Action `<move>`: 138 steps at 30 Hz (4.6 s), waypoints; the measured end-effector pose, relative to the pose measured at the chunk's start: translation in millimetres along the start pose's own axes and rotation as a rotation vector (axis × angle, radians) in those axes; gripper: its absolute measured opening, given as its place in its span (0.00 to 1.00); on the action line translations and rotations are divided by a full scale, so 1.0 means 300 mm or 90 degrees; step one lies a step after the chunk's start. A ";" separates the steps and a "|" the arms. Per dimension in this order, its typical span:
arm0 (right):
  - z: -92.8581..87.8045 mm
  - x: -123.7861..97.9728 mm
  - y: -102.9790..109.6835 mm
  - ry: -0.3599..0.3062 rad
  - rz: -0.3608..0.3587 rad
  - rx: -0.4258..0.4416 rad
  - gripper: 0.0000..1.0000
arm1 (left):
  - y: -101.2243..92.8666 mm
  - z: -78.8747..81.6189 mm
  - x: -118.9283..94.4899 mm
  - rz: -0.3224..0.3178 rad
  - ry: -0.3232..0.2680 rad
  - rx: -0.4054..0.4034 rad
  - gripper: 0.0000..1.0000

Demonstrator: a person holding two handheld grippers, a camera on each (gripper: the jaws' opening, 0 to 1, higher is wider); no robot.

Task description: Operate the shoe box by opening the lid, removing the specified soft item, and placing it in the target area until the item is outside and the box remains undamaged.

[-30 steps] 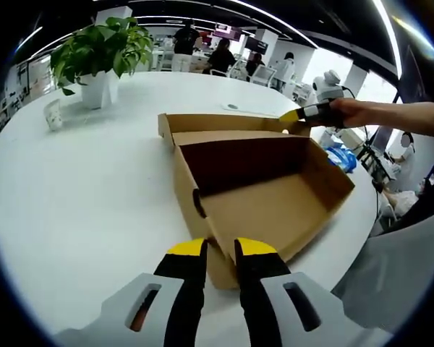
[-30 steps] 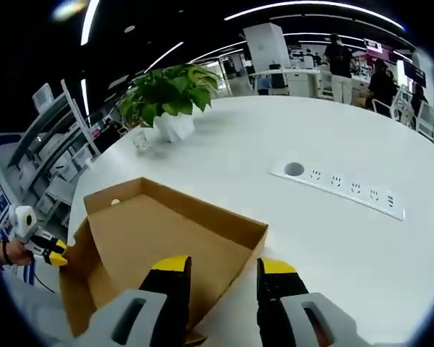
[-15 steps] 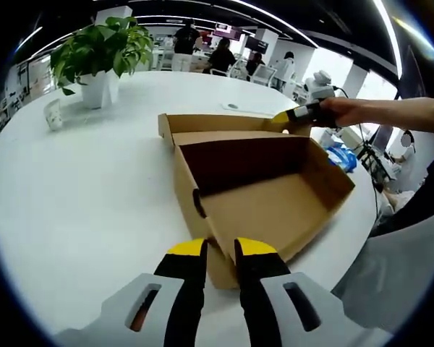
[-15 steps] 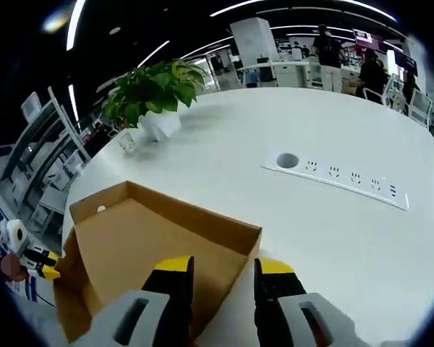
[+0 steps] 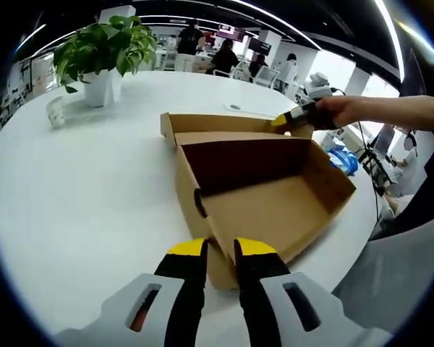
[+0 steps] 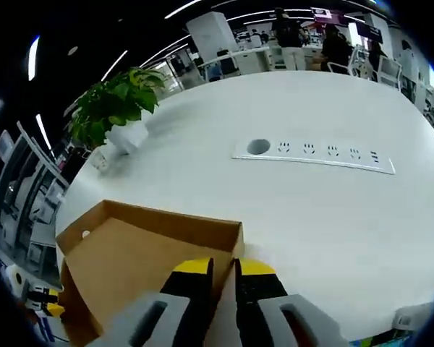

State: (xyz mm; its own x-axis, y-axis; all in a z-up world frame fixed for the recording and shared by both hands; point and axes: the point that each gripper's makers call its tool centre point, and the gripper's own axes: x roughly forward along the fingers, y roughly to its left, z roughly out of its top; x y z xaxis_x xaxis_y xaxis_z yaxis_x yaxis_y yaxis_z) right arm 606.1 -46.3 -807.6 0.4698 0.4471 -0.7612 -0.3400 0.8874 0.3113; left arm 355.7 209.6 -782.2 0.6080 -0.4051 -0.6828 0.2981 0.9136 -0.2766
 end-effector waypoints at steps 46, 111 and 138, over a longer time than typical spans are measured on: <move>0.147 -0.276 0.089 -0.098 -0.046 -0.095 0.00 | 0.009 0.008 0.002 0.073 0.023 -0.036 0.09; 0.051 -0.577 0.168 -0.217 -0.023 -0.246 0.00 | -0.012 0.055 0.017 0.179 0.008 -0.112 0.03; -0.056 -0.664 0.233 -0.243 -0.040 -0.274 0.00 | -0.004 0.068 0.026 0.183 0.002 -0.127 0.03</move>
State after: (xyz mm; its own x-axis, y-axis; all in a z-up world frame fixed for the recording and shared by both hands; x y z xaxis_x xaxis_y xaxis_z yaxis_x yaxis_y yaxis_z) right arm 475.0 -75.2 -643.6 0.7336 0.4743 -0.4868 -0.5649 0.8237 -0.0488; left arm 375.0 204.8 -773.4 0.6437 -0.1303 -0.7541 -0.0344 0.9795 -0.1986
